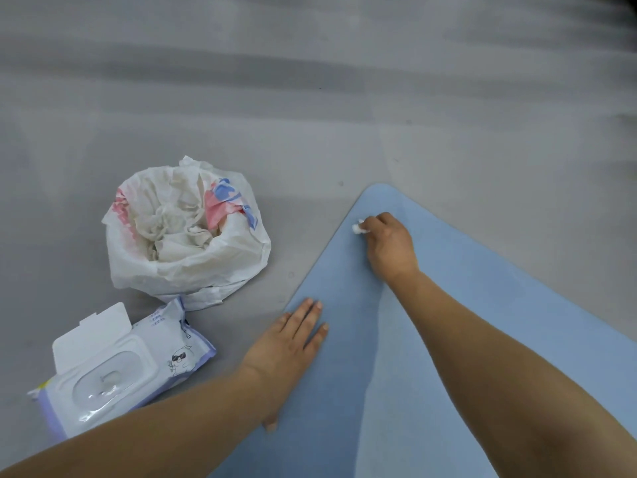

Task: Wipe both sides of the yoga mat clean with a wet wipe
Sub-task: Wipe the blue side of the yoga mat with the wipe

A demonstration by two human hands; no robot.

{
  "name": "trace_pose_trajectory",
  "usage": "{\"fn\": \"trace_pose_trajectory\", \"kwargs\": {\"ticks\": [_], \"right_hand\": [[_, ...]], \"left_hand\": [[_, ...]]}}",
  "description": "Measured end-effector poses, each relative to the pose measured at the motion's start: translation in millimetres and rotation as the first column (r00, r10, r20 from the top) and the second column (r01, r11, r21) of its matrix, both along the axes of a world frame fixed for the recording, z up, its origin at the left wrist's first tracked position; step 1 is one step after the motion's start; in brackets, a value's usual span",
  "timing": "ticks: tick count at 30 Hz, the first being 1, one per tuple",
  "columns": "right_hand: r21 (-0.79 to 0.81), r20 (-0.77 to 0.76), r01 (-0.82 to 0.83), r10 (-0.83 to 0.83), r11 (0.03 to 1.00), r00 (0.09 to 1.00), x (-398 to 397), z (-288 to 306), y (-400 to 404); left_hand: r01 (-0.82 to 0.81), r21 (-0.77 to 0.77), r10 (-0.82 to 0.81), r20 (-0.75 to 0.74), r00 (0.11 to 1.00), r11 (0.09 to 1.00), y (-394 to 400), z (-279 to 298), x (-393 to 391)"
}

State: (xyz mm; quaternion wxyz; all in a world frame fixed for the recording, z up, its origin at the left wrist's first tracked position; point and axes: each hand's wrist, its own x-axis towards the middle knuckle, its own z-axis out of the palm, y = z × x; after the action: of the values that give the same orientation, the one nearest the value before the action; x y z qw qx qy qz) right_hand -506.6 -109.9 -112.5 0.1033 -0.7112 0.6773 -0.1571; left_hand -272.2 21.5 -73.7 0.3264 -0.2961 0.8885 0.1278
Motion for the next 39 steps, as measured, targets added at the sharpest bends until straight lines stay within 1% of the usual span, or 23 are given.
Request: {"fn": "trace_pose_trajectory", "kwargs": {"ticks": [1,3,5,7,10,11,12,15,18,19,21,23,25,27,29,31,34,35,36,38,39], "right_hand": [[-0.014,0.024,-0.031,0.031,0.999,0.999,7.5,-0.9,10.3],[-0.037,0.068,-0.178,0.180,0.983,0.981,25.1,-0.9,37.0],[-0.045,0.088,-0.329,0.332,0.943,0.939,37.9,0.9,60.5],[-0.055,0.065,-0.423,0.426,0.905,0.903,40.3,-2.5,67.6],[-0.051,-0.032,-0.476,0.475,0.878,0.880,28.1,-7.6,44.4],[-0.048,-0.055,-0.460,0.458,0.887,0.888,22.2,-8.6,31.8],[-0.053,-0.067,-0.409,0.406,0.911,0.911,14.2,-9.7,17.6],[-0.066,-0.085,-0.154,0.149,0.986,0.985,-14.0,-9.1,-26.1],[-0.009,-0.141,0.053,-0.053,0.999,0.989,-20.2,-5.1,-50.9],[-0.017,-0.142,0.091,-0.092,0.996,0.986,-15.9,-4.1,-51.2],[-0.061,-0.115,0.081,-0.088,0.995,0.989,-7.3,-5.9,-40.5],[-0.091,-0.051,0.031,-0.036,0.995,0.998,-0.9,-9.8,-21.8],[-0.096,0.004,-0.036,0.037,0.995,0.999,7.3,-10.9,-0.3],[-0.087,0.025,-0.146,0.149,0.985,0.989,16.4,-10.5,16.9],[-0.065,0.010,-0.252,0.253,0.966,0.967,21.0,-12.2,26.8],[-0.039,-0.022,-0.317,0.316,0.948,0.949,20.4,-13.2,28.2],[-0.007,-0.122,-0.400,0.396,0.917,0.910,10.1,-11.7,12.4],[0.000,-0.150,-0.378,0.374,0.926,0.915,5.2,-10.3,2.4],[-0.002,-0.160,-0.314,0.310,0.949,0.937,-1.0,-8.1,-10.3],[0.032,-0.154,-0.108,0.112,0.994,0.982,-13.8,-2.5,-36.8],[0.069,-0.167,-0.035,0.046,0.997,0.985,-17.7,-1.7,-46.0]], "left_hand": [[-0.008,0.003,0.008,-0.008,1.000,1.000,0.0,-1.1,-0.3],[-0.029,0.031,0.030,-0.048,0.998,0.999,-3.8,-1.3,1.5],[-0.040,0.061,0.046,-0.090,0.995,0.997,-8.7,-1.0,3.8],[-0.049,0.065,0.056,-0.113,0.992,0.997,-10.7,-0.7,3.9],[-0.084,0.059,0.090,-0.121,0.989,0.995,-8.7,-2.9,-0.4],[-0.098,0.069,0.106,-0.122,0.987,0.993,-7.7,-4.2,-0.8],[-0.108,0.077,0.117,-0.122,0.986,0.991,-7.1,-5.3,-0.6],[-0.130,0.100,0.142,-0.119,0.983,0.986,-7.6,-5.8,0.9],[-0.158,0.122,0.172,-0.119,0.978,0.980,-6.3,-3.9,0.4],[-0.166,0.118,0.180,-0.120,0.976,0.979,-6.0,-3.2,-0.6],[-0.173,0.108,0.185,-0.113,0.976,0.979,-5.4,-1.0,-3.2],[-0.166,0.105,0.176,-0.096,0.980,0.981,-4.7,0.3,-3.8],[-0.160,0.100,0.170,-0.090,0.981,0.982,-5.5,1.1,-5.2],[-0.152,0.098,0.161,-0.081,0.984,0.983,-6.0,1.6,-5.1],[-0.151,0.100,0.158,-0.067,0.985,0.984,-6.9,3.5,-4.8],[-0.147,0.106,0.154,-0.057,0.986,0.983,-8.7,6.8,-6.1],[-0.123,0.115,0.129,-0.049,0.990,0.986,-10.0,13.9,-10.6],[-0.117,0.112,0.123,-0.046,0.991,0.987,-11.0,15.8,-13.3],[-0.120,0.106,0.126,-0.049,0.991,0.987,-13.5,15.6,-16.3],[-0.153,0.075,0.161,-0.109,0.981,0.985,-23.0,14.1,-24.7],[-0.159,0.057,0.166,-0.148,0.975,0.986,-30.5,13.6,-30.4]]}}
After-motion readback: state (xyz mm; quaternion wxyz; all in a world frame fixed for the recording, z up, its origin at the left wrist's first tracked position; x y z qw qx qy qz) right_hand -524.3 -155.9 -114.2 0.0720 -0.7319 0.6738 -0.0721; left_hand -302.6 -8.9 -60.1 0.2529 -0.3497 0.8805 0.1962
